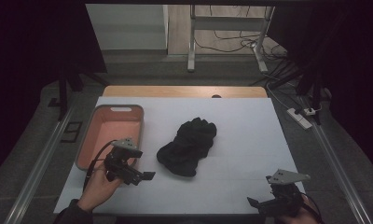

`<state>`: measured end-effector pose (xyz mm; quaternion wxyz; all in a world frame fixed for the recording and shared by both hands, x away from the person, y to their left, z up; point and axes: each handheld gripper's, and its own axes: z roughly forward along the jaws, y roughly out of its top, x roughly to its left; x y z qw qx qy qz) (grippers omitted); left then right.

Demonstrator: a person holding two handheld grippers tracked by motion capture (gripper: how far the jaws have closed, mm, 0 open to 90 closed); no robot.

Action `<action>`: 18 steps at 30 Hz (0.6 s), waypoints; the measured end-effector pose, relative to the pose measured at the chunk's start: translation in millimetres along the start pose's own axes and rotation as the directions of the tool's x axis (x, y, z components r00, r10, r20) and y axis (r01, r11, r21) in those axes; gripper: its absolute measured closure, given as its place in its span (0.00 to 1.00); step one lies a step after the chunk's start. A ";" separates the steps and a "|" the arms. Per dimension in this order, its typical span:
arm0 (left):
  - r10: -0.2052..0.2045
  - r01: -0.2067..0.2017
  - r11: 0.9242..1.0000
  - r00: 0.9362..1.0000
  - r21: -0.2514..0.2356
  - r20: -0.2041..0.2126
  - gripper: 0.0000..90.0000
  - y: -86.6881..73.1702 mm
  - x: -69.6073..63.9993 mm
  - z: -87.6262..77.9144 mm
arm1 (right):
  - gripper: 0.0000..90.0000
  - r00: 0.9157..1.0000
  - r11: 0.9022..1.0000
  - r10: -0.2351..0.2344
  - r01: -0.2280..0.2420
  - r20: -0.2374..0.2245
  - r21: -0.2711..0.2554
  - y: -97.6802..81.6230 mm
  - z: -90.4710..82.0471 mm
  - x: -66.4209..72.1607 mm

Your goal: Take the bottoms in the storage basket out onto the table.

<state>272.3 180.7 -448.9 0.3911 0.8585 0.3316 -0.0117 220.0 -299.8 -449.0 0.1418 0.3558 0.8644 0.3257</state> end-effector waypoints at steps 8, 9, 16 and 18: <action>-0.016 0.016 1.000 1.000 -0.008 -0.009 0.00 -12.1 -1.7 -5.9 | 0.02 1.000 1.000 0.000 0.000 0.001 0.001 0.0 0.1 0.1; -0.017 0.017 1.000 1.000 -0.008 -0.015 0.00 -13.8 -1.9 -6.5 | 0.02 1.000 1.000 0.000 0.000 0.001 0.002 0.1 0.1 0.1; -0.026 0.026 1.000 0.998 -0.015 -0.049 0.00 -26.5 -5.7 -12.1 | 0.02 1.000 1.000 -0.001 0.001 0.002 0.002 0.1 0.2 0.2; -0.039 0.038 0.999 0.998 -0.021 -0.055 0.00 -30.9 -6.2 -14.6 | 0.02 1.000 1.000 0.000 0.000 0.002 0.002 0.1 0.3 0.3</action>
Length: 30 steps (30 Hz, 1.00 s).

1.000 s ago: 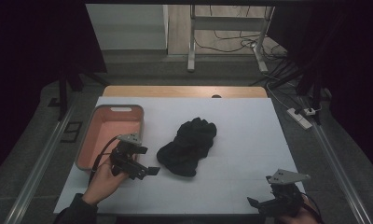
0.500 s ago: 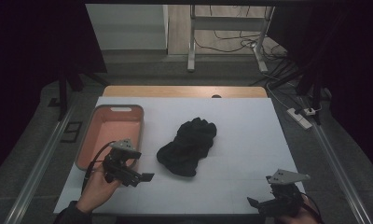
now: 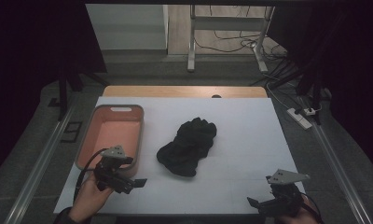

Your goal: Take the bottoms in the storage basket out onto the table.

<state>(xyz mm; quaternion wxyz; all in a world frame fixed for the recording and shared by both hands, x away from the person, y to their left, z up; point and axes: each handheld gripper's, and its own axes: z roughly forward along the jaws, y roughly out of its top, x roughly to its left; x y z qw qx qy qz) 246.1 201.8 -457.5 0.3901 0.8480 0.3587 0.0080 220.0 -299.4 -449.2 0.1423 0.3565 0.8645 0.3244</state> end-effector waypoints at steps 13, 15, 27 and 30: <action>-0.078 0.074 0.995 0.995 -0.067 -0.060 0.00 -30.3 -1.1 -21.7 | 0.02 1.000 1.000 0.000 0.000 0.002 0.002 0.0 0.1 0.0; -0.086 0.082 0.994 0.995 -0.071 -0.059 0.00 -34.2 -0.9 -23.8 | 0.02 1.000 1.000 0.001 -0.001 0.002 0.002 0.1 0.2 0.0; -0.128 0.122 0.988 0.990 -0.090 -0.059 0.00 -53.7 2.7 -33.7 | 0.02 1.000 1.000 0.000 0.000 0.003 0.005 0.2 0.3 0.1; -0.124 0.117 0.988 0.990 -0.101 -0.067 0.00 -55.5 2.1 -35.8 | 0.02 1.000 1.000 0.000 0.000 0.003 0.005 0.2 0.3 0.0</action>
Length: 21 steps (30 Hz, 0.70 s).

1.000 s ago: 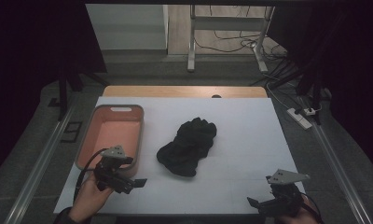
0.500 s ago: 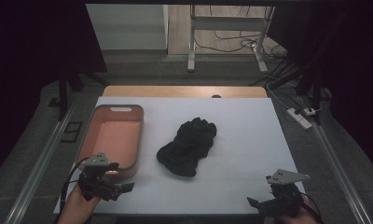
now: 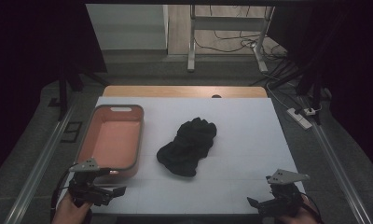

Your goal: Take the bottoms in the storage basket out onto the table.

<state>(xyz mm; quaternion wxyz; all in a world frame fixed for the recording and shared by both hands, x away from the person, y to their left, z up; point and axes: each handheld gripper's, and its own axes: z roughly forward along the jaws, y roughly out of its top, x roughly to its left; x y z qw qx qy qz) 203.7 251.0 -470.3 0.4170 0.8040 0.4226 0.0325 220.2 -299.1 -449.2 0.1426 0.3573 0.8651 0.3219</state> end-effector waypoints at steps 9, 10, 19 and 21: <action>-0.007 0.006 0.999 1.000 -0.034 -0.018 0.00 -6.8 2.5 -9.6 | 0.02 1.000 1.000 0.001 -0.001 -0.002 -0.001 0.0 0.0 -0.1; -0.002 0.001 0.999 1.000 -0.035 -0.026 0.00 -7.5 2.1 -10.5 | 0.02 1.000 1.000 0.000 0.000 -0.001 0.000 0.0 0.0 0.0; 0.008 -0.010 1.000 0.997 -0.030 -0.073 0.00 -13.2 0.9 -17.3 | 0.02 1.000 1.000 0.001 -0.001 0.000 0.000 0.0 0.0 -0.1; 0.008 -0.011 1.000 0.997 -0.028 -0.078 0.00 -14.3 0.6 -18.5 | 0.02 1.000 1.000 0.001 -0.001 0.000 0.000 0.1 0.0 0.0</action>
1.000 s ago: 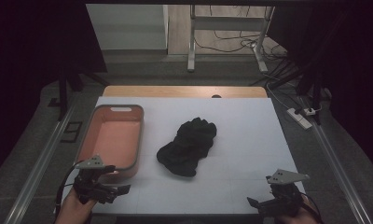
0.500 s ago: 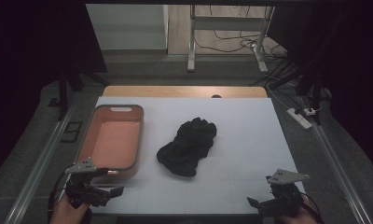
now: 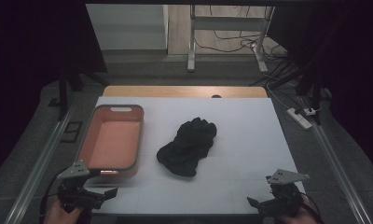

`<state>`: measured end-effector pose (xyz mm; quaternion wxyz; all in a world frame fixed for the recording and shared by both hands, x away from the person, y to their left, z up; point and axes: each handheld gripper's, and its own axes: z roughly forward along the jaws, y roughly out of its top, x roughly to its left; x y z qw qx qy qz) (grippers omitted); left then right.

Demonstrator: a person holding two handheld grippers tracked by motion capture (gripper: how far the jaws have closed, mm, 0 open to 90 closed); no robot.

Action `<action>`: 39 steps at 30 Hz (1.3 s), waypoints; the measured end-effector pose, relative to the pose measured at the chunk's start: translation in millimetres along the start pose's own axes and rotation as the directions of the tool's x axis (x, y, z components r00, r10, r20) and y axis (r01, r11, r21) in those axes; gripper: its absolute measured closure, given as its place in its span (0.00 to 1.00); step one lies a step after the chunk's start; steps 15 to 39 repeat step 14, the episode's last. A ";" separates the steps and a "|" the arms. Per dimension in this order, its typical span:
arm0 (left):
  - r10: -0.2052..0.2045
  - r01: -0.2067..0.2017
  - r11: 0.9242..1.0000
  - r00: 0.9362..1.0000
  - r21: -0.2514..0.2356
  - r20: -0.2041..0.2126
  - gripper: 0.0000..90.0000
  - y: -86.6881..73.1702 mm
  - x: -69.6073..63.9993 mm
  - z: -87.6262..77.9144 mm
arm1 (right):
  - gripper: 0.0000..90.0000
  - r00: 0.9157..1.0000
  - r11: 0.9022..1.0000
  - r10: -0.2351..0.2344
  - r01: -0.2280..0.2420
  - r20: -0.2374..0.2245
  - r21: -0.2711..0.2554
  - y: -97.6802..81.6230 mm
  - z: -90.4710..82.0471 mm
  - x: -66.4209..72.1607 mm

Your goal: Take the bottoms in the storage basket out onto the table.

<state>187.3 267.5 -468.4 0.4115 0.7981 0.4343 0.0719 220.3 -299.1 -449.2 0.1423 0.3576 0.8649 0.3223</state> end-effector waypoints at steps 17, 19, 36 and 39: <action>-0.023 0.024 0.999 0.999 0.037 -0.028 0.00 -4.1 0.0 -3.2 | 0.02 1.000 1.000 -0.006 0.006 0.002 0.004 0.3 0.8 0.2; -0.023 0.024 0.999 0.999 0.037 -0.028 0.00 -4.1 0.0 -3.2 | 0.02 1.000 1.000 -0.006 0.006 0.002 0.004 0.3 0.8 0.2; -0.023 0.024 0.999 0.999 0.037 -0.028 0.00 -4.1 0.0 -3.2 | 0.02 1.000 1.000 -0.006 0.006 0.002 0.004 0.3 0.8 0.2; -0.023 0.024 0.999 0.999 0.037 -0.028 0.00 -4.1 0.0 -3.2 | 0.02 1.000 1.000 -0.006 0.006 0.002 0.004 0.3 0.8 0.2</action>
